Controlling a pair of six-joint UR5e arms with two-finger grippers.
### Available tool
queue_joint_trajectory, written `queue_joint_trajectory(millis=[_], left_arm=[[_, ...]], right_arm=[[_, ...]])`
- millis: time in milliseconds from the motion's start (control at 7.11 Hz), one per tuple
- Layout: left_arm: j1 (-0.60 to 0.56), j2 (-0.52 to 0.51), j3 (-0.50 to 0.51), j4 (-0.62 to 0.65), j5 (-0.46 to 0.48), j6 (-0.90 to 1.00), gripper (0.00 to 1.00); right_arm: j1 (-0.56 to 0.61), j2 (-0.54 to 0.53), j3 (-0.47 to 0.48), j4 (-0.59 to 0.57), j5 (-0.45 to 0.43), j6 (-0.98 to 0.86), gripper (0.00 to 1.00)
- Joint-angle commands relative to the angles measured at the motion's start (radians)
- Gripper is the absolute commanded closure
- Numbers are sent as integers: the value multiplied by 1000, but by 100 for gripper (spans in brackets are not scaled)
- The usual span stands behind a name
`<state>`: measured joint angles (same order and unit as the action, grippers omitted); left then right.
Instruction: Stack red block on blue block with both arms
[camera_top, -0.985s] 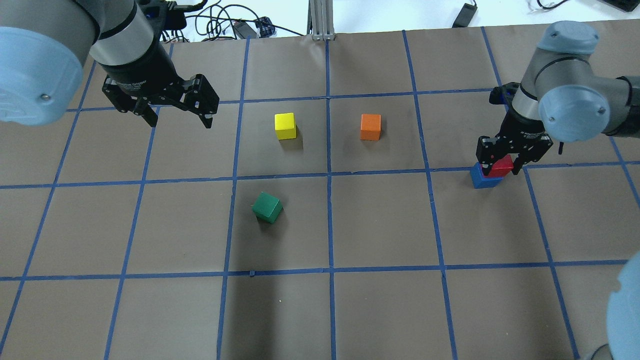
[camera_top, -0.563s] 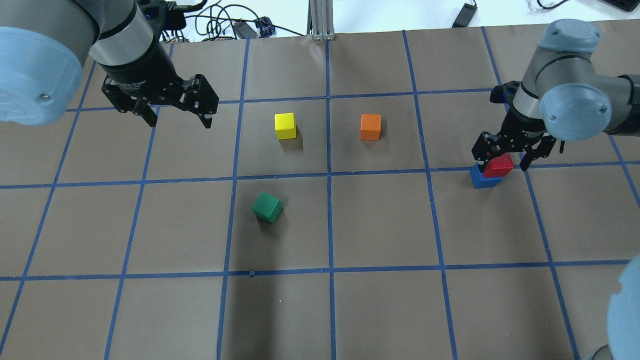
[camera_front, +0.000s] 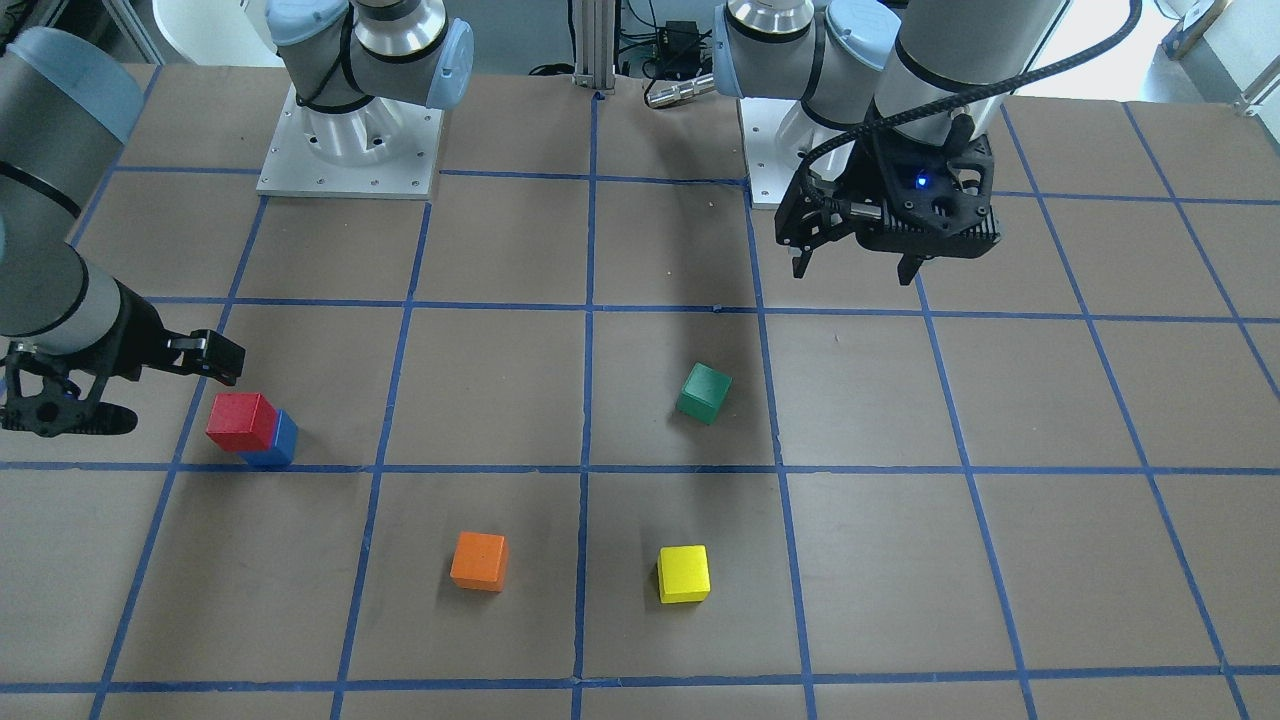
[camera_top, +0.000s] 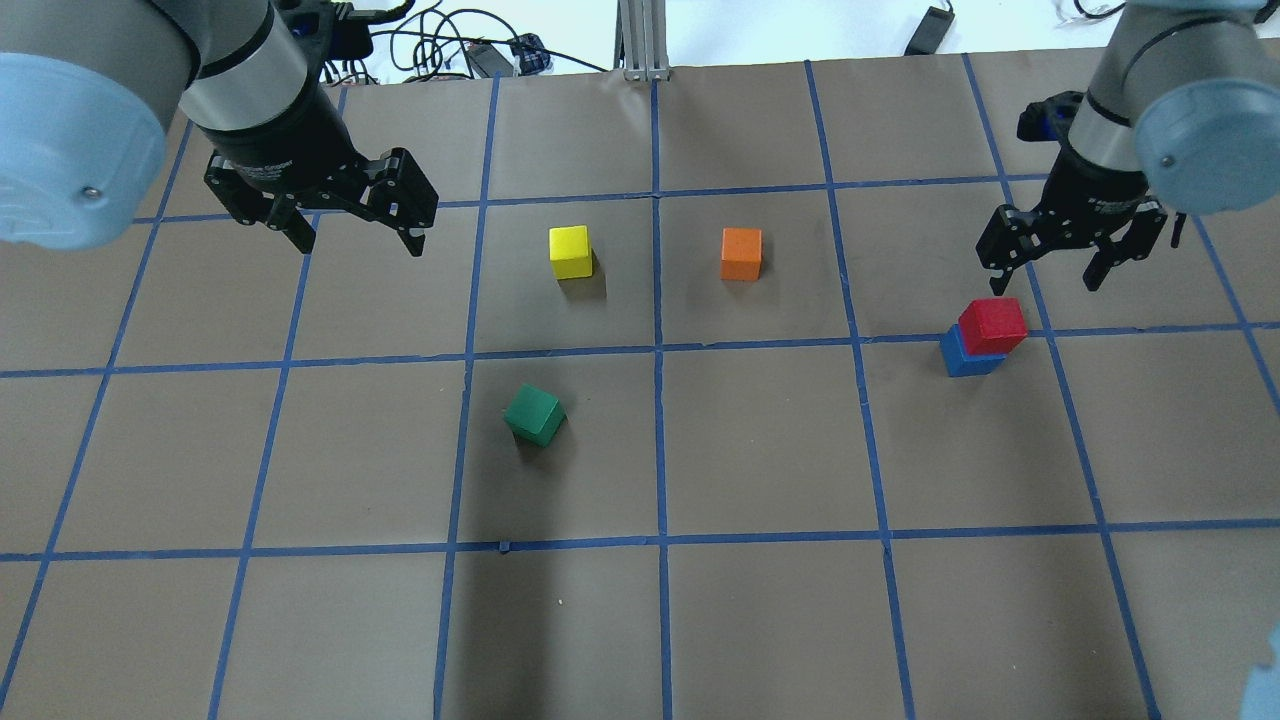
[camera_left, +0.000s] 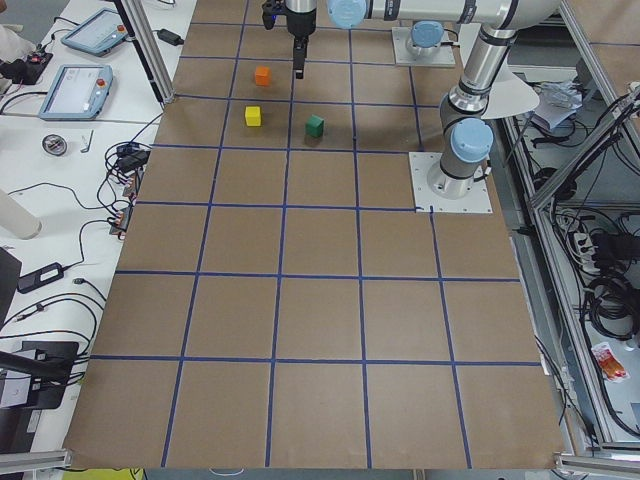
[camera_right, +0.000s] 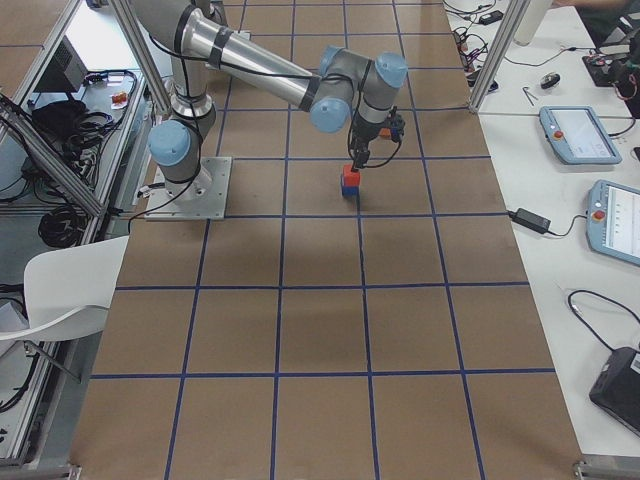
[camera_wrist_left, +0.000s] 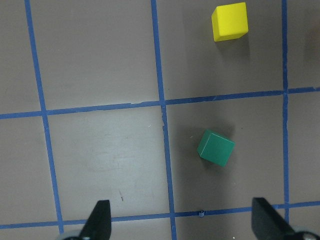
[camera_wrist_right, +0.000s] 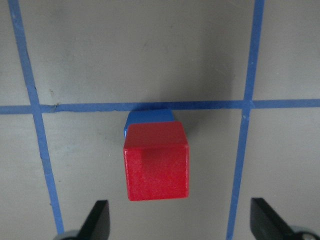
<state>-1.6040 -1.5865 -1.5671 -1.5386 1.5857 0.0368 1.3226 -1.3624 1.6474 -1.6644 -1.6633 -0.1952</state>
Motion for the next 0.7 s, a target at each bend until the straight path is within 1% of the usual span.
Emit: queue_joint_trajectory(millis=[0,281,563], left_arm=[[1,0,-2,0,0,0,0],[1,-3,6,0,-1,0,0],[1,-1,2,0,-1,0,0]], right_arm=[[12,-47,-92,168,-3,60,0],[44,-66,-90,182,-4,107,0],[67,-119,-90,225,-3,161,0]])
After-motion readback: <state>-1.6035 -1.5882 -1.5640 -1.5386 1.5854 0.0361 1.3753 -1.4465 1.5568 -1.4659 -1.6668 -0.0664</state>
